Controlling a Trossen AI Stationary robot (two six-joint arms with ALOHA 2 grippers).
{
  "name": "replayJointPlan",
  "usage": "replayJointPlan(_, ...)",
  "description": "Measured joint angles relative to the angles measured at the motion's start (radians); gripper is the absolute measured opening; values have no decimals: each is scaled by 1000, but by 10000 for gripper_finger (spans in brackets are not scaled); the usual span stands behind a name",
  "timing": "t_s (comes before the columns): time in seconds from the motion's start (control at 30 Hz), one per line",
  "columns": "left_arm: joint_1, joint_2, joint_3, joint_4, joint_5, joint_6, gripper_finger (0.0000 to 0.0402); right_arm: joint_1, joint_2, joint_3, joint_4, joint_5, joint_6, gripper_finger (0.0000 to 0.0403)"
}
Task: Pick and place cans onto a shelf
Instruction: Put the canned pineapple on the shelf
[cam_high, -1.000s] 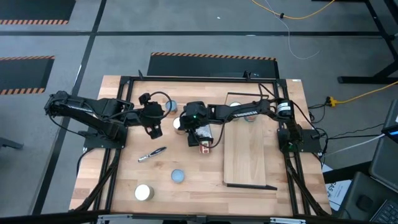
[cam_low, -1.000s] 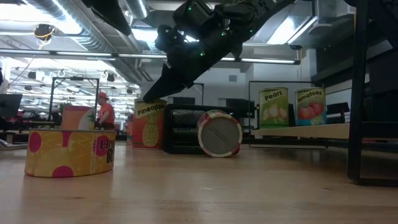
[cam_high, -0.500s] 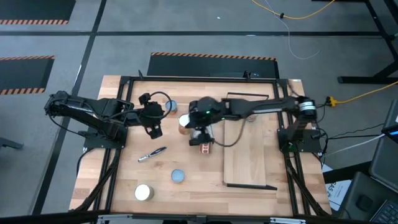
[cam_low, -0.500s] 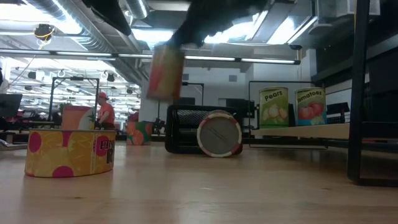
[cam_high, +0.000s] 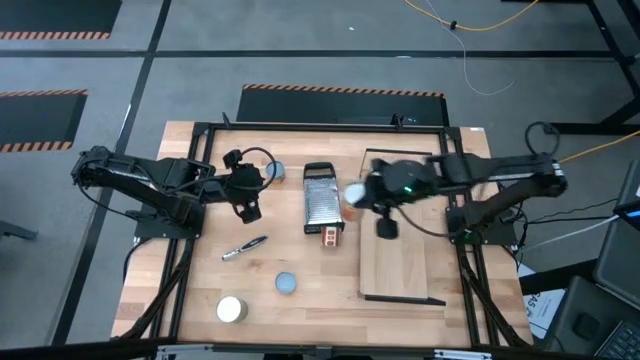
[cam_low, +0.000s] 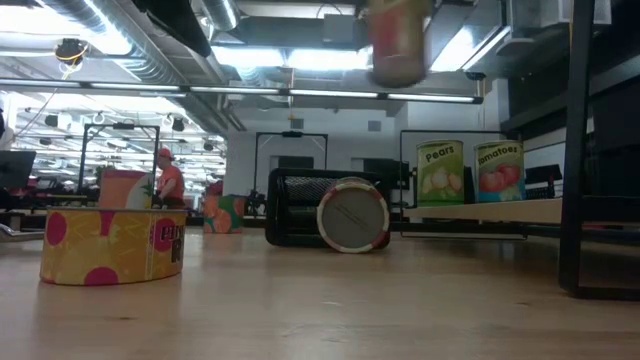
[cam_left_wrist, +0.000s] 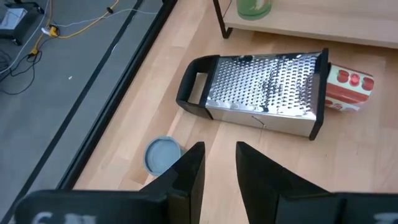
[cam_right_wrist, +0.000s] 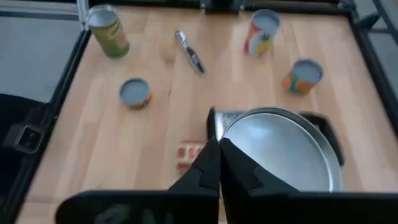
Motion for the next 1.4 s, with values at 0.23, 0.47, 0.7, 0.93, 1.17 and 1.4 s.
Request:
replayJointPlan(0.23, 0, 0, 0, 2, 0, -1, 84, 122, -150, -251, 5, 155, 185, 0)
replayJointPlan(0.47, 0, 0, 0, 6, 0, -2, 84, 191, -291, -463, 10, 251, 303, 0)
replayJointPlan(0.7, 0, 0, 0, 7, 0, -3, 84, 219, -417, -628, 21, 319, 340, 0)
replayJointPlan(0.93, 0, 0, 0, 7, 0, -8, 84, 219, -499, -727, 25, 345, 335, 0)
replayJointPlan(1.17, 0, 0, 0, 8, 0, -9, 84, 218, -528, -784, 25, 359, 335, 0)
replayJointPlan(1.4, 0, 0, 0, 8, 0, -9, 84, 218, -528, -784, 26, 361, 336, 6)
